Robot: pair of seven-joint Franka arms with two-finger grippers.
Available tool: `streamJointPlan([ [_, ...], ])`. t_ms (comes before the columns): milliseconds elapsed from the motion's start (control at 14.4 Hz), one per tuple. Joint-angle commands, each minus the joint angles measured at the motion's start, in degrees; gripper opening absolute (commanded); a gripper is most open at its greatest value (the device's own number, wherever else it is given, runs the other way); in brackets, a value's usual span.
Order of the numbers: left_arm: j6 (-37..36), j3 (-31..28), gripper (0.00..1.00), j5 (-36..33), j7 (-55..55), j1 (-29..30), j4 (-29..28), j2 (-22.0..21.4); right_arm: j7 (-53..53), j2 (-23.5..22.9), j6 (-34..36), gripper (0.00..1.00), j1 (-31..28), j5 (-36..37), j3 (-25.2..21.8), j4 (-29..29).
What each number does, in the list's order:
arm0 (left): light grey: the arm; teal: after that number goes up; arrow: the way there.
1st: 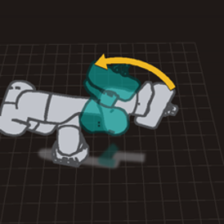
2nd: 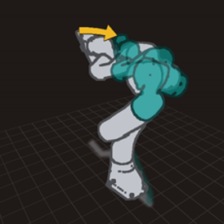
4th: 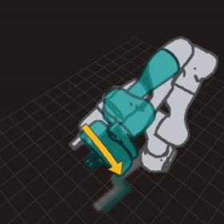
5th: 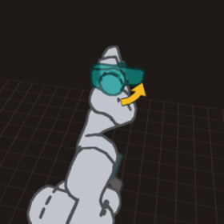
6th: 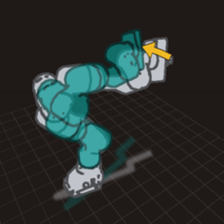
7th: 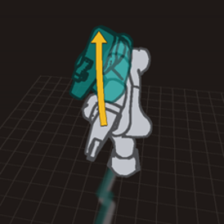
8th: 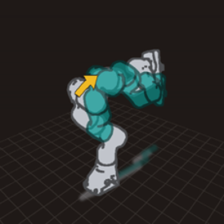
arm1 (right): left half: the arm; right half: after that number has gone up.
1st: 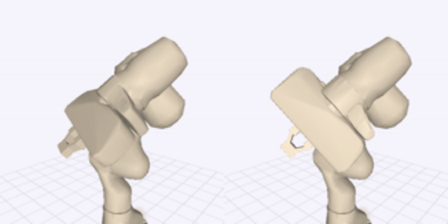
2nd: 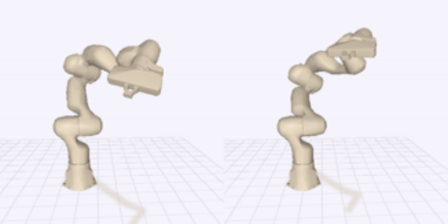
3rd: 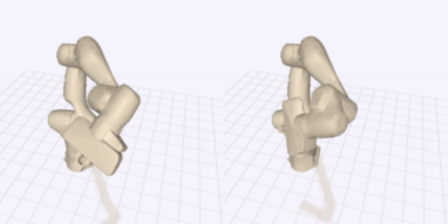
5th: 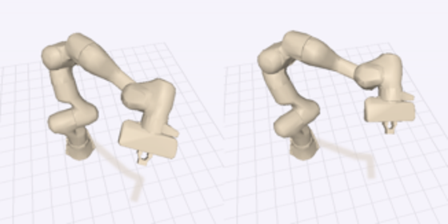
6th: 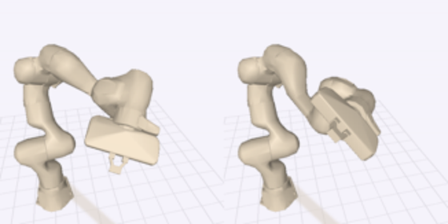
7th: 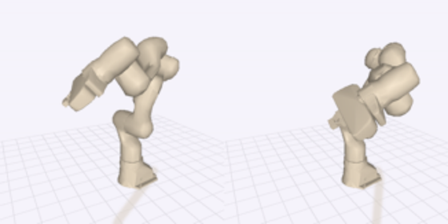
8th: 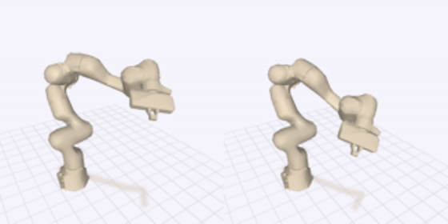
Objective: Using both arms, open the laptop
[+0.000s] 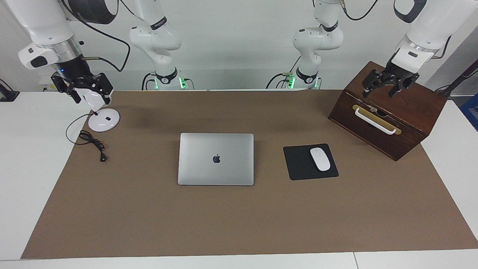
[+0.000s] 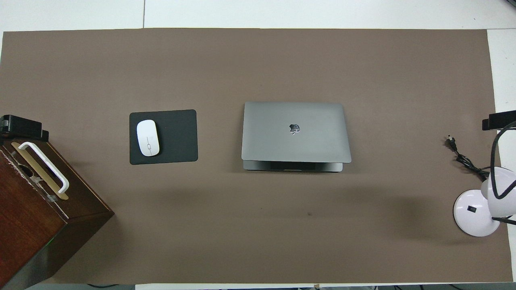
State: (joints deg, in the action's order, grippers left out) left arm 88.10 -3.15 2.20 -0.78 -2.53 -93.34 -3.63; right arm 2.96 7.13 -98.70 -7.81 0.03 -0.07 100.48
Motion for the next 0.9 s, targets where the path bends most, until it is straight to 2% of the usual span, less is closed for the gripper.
streamJointPlan([
  [0,0.58,0.34,0.08,-0.71,2.97,-0.46,0.88,0.56,-4.71,0.78,-0.35,1.0,-0.01,-1.08,1.03,0.51],
  [69,0.58,0.34,0.0,-0.79,2.62,-0.38,0.88,0.56,-5.42,0.78,-0.44,1.0,0.43,-1.0,1.38,0.42],
  [624,2.16,0.34,0.0,-0.71,-0.97,-0.29,0.26,0.47,-3.49,0.78,-1.06,1.0,0.26,-0.12,1.39,0.42],
  [832,4.17,0.43,0.0,-0.71,-2.21,-0.46,-1.66,-0.32,-3.58,0.78,-1.06,1.0,0.17,-0.2,1.39,0.42],
])
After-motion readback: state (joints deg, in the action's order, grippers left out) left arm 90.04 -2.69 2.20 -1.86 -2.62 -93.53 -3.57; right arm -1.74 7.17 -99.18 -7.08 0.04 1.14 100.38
